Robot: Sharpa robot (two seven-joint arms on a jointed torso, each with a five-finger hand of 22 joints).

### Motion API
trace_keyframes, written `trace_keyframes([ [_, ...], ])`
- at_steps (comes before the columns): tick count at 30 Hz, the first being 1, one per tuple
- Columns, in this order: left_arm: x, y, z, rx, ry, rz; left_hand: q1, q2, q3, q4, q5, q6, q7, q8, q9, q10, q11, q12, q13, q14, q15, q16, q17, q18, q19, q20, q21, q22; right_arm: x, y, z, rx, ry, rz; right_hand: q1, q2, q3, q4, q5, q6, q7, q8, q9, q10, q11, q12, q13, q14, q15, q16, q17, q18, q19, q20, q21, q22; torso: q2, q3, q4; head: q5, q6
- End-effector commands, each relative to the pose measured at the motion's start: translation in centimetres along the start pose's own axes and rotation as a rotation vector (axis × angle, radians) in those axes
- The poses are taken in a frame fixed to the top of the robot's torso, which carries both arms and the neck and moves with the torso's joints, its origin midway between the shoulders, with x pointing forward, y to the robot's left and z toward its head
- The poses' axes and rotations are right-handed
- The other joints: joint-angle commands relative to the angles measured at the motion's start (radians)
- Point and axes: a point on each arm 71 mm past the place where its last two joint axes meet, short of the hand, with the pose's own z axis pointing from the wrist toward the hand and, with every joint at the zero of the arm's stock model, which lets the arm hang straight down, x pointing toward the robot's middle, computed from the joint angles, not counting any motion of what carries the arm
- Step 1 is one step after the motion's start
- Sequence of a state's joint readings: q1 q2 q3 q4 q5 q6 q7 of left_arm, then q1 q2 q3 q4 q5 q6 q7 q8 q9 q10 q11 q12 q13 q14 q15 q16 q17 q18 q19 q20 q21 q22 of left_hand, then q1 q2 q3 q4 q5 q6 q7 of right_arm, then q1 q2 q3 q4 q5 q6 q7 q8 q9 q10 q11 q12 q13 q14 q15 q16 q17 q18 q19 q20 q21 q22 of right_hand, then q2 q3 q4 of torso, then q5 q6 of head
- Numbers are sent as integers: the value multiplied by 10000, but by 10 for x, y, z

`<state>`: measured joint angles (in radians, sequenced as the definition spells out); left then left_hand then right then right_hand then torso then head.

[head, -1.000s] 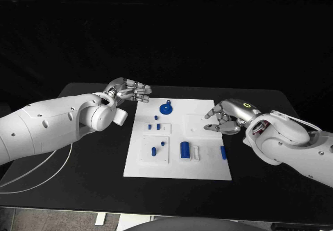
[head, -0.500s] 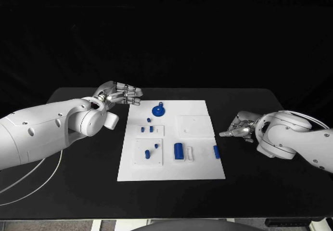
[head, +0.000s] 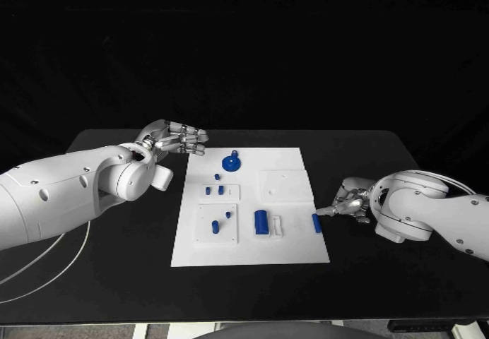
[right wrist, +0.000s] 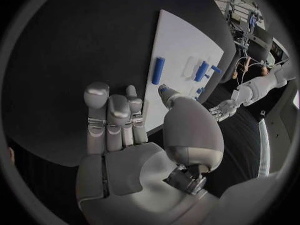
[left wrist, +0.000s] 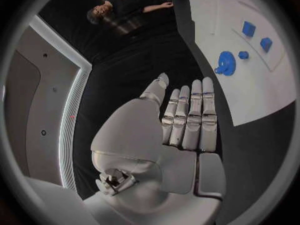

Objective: Assemble the parts on the task board

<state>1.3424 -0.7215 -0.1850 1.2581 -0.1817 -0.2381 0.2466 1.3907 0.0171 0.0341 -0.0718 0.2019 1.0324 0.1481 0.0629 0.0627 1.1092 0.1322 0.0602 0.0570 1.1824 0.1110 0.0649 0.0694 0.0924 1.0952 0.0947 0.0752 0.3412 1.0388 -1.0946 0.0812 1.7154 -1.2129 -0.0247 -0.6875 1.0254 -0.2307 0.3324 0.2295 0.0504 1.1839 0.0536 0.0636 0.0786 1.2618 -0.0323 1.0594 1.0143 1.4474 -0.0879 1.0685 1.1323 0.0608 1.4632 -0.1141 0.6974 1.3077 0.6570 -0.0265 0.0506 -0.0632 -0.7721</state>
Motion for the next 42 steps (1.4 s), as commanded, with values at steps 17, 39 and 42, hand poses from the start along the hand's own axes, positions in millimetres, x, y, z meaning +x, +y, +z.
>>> trace_keyframes([
  [17,-1,0,-1,8,-8,-23,112,15,14,73,-24,-60,-28,13,1,-35,1,-3,3,-22,7,-40,15,22,55,-17,34,-29,21,9,-1,70,477,510,510,-111,-264,200,-22,342,-56,19,45,188,-41,89,286,137,-18,114,222,32,569,-1,271,758,18,22,3,112,-75],
  [39,0,0,-1,-2,41,-34,93,25,20,110,-18,-60,-29,14,2,-39,2,-2,3,-25,10,-39,15,20,54,-14,37,-37,29,14,7,52,312,150,1504,634,1739,-2551,-26,773,-181,2,-31,270,-144,94,490,163,-73,101,315,-62,563,-58,303,785,14,3,15,53,-149],
  [42,0,0,-1,-2,48,-36,93,25,20,110,-18,-60,-29,14,2,-39,2,-2,3,-25,10,-39,15,20,54,-14,37,-37,29,15,8,59,263,184,1425,780,1881,-2859,-23,845,-210,15,-32,319,-165,121,543,171,-79,119,342,-79,569,-63,343,798,10,-3,12,41,-151],
])
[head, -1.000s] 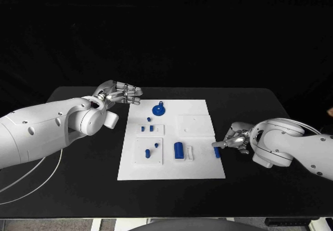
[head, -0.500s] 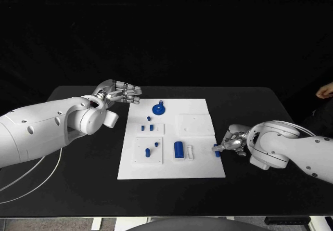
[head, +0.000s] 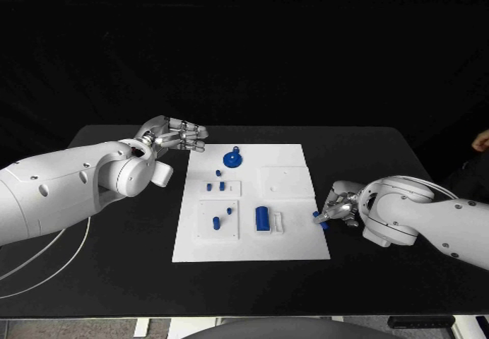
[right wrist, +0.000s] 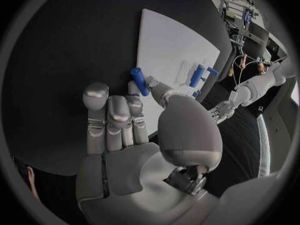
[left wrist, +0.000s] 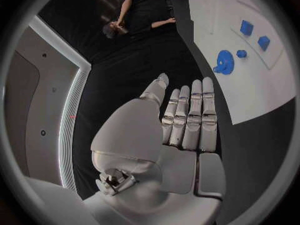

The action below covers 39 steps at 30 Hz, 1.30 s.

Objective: Assemble the parts on the task board

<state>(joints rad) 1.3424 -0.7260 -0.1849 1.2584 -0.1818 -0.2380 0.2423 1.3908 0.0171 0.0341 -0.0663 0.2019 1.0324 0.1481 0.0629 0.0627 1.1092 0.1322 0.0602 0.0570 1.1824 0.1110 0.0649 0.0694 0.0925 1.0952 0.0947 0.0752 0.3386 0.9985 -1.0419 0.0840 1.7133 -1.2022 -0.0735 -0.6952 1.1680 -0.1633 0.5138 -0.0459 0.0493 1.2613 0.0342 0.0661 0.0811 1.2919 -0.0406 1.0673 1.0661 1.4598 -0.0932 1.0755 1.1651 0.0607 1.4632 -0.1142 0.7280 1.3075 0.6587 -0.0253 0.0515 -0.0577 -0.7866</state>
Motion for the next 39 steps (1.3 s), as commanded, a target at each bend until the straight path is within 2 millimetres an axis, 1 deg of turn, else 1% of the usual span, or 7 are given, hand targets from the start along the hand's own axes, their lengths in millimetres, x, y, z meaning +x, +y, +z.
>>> trace_keyframes([
  [1,2,-1,0,52,88,-42,93,25,20,55,-18,-60,-29,14,2,-39,2,-2,3,-25,10,-40,14,19,55,-14,37,-10,6,-3,2,318,17,-138,12,136,87,-130,-12,82,-16,-11,-57,27,-84,47,30,50,-29,54,18,-80,569,-62,44,803,-8,-14,2,-16,-4],
  [8,1,-1,0,45,72,-41,86,25,25,99,-18,-67,-29,14,2,-45,3,-2,3,-26,10,-40,16,19,58,-11,32,-32,3,-6,2,387,-185,225,-16,503,361,-491,-12,226,-42,-17,-22,193,-104,160,197,66,-30,70,37,-123,580,-71,144,829,-10,-19,-2,14,-12],
  [19,0,0,-1,31,47,-35,86,25,25,99,-18,-67,-29,14,2,-45,3,-2,3,-26,10,-40,16,19,58,-11,32,-32,-9,-9,-6,268,-629,870,-479,510,193,-264,-12,384,-150,-12,-37,414,-167,280,403,85,-75,98,56,-148,592,-109,277,843,-14,-18,-23,77,6],
  [26,1,-1,0,35,78,-39,99,38,43,124,-1,-61,-32,15,3,-43,1,-1,3,-25,9,-39,16,19,64,-12,32,-49,-21,8,-16,-384,-1085,1141,-626,352,29,7,-13,501,-201,-13,-105,541,-197,305,505,95,-98,111,50,-167,601,-133,410,860,-5,-6,10,84,-16],
  [29,1,-1,0,34,77,-38,99,38,43,124,-1,-61,-32,15,3,-43,1,-1,3,-25,9,-39,16,19,64,-12,32,-49,-23,18,-20,-708,-1158,1259,-608,327,-77,152,-13,536,-210,-20,-123,590,-207,308,560,95,-104,120,47,-179,598,-140,457,862,-13,-21,2,90,-20],
  [31,2,-1,0,34,82,-38,99,38,43,124,-1,-61,-32,15,3,-43,1,-1,3,-25,9,-39,16,19,64,-12,32,-49,-22,24,-22,-885,-1102,1330,-576,320,-129,241,-13,532,-211,-22,-127,599,-209,288,583,92,-109,121,41,-182,594,-146,464,858,-18,-36,-1,100,-25],
  [39,4,-1,1,41,133,-47,99,38,43,124,-1,-61,-32,15,3,-43,1,-1,3,-25,9,-39,16,19,64,-12,32,-49,-10,48,-21,-1440,-729,1713,-545,275,-232,510,-12,544,-208,-23,-130,631,-209,237,688,89,-115,134,26,-180,590,-155,478,847,-17,-32,2,163,-51],
])
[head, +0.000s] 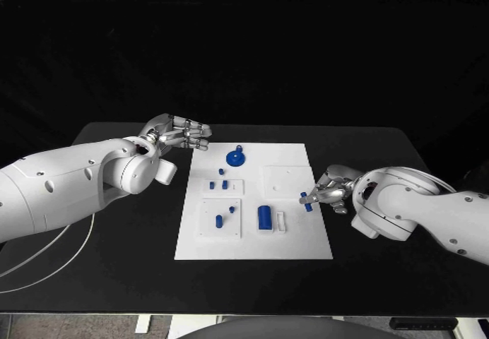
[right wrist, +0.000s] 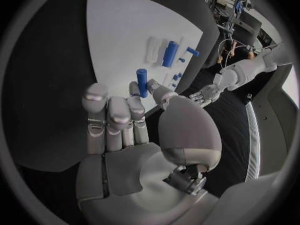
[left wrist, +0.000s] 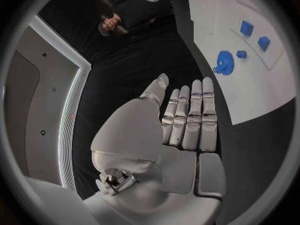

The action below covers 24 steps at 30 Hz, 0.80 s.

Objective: Assemble the parts on the task board

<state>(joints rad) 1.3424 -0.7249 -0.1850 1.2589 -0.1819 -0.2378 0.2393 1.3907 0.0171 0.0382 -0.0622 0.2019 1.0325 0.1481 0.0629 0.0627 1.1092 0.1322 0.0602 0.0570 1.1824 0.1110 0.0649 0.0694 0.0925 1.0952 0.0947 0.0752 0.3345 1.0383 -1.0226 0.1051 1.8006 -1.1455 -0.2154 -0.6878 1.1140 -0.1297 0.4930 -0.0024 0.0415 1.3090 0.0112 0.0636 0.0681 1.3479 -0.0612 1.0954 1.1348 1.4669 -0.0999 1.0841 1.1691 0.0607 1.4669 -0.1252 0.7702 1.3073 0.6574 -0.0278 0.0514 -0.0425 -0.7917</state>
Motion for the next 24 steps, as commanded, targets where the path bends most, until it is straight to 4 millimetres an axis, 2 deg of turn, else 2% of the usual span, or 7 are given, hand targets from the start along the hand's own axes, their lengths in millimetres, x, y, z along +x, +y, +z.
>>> trace_keyframes([
  [1,3,-1,1,67,122,-46,99,38,1,83,-1,-61,-32,15,2,-43,2,-1,4,-25,9,-39,17,19,64,-12,32,-9,8,7,2,-221,161,500,-17,-68,-36,87,65,63,26,1,0,69,-1,-47,2,17,-48,43,-19,-178,553,-46,46,845,-2,-5,0,16,1],
  [12,5,-2,1,81,169,-55,96,23,35,113,6,-63,-32,14,2,-46,1,-2,4,-27,10,-39,17,19,65,-12,35,-25,46,21,11,-303,1080,834,-3,-20,-119,110,71,54,26,3,1,75,2,-82,38,10,-45,21,-52,-167,552,-42,42,837,11,23,9,87,-15],
  [24,4,-1,1,65,168,-56,96,23,35,113,6,-63,-32,14,2,-46,1,-2,4,-27,10,-39,17,19,65,-12,35,-25,56,26,13,-322,1365,835,-36,18,-188,76,74,41,30,0,0,75,6,-103,63,9,-41,14,-82,-155,552,-31,41,832,9,27,-9,161,-28],
])
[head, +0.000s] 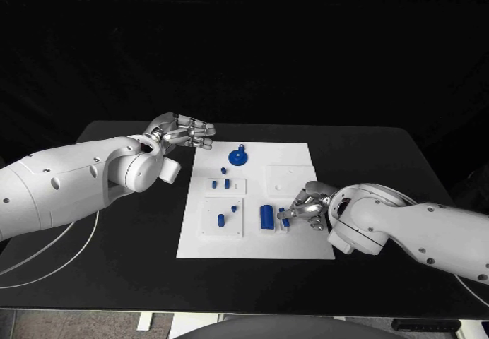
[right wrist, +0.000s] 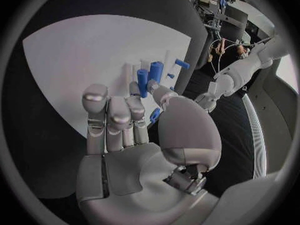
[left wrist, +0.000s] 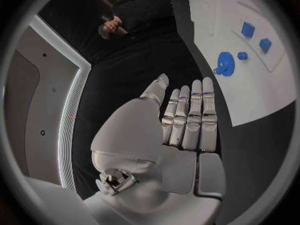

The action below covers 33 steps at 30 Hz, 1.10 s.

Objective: Assemble the parts on the task board

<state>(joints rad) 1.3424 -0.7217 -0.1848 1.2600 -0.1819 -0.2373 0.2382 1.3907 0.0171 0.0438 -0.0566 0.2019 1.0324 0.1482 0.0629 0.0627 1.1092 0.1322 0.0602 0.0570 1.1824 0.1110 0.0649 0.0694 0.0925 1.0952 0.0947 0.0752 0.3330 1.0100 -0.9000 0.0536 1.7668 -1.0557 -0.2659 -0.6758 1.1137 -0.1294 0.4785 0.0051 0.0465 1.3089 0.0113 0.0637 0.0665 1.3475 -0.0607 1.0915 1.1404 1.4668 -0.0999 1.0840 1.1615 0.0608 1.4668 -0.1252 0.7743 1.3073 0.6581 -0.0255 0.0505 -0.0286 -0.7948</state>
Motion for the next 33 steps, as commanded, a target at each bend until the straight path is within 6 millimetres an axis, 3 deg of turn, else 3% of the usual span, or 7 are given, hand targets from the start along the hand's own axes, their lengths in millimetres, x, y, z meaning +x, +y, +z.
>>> trace_keyframes([
  [1,2,-1,0,62,123,-48,96,23,-20,58,6,-63,-32,14,2,-46,1,-2,3,-27,10,-39,16,18,65,-12,36,-9,3,1,1,-55,135,62,-33,16,-43,1,24,43,29,-1,16,80,2,-63,7,9,-42,16,-6,-156,552,-32,0,832,4,6,1,24,1],
  [26,0,0,-1,34,90,-47,96,23,-20,58,6,-63,-32,14,2,-46,1,-2,3,-27,10,-39,16,18,65,-12,36,-9,-2,-8,-3,149,-225,-212,-95,11,-83,25,24,52,26,3,18,90,1,-86,37,6,-41,24,-26,-151,553,-29,-9,830,10,14,-2,10,-58],
  [33,0,0,-1,29,86,-46,73,1,10,77,-2,-67,-31,13,2,-53,4,-2,3,-33,12,-39,17,18,70,-9,39,-49,-1,-6,-3,132,-145,-218,-105,6,-76,38,25,61,24,1,17,107,-3,-77,56,4,-43,20,-38,-151,554,-31,-2,831,2,-3,-3,16,-61],
])
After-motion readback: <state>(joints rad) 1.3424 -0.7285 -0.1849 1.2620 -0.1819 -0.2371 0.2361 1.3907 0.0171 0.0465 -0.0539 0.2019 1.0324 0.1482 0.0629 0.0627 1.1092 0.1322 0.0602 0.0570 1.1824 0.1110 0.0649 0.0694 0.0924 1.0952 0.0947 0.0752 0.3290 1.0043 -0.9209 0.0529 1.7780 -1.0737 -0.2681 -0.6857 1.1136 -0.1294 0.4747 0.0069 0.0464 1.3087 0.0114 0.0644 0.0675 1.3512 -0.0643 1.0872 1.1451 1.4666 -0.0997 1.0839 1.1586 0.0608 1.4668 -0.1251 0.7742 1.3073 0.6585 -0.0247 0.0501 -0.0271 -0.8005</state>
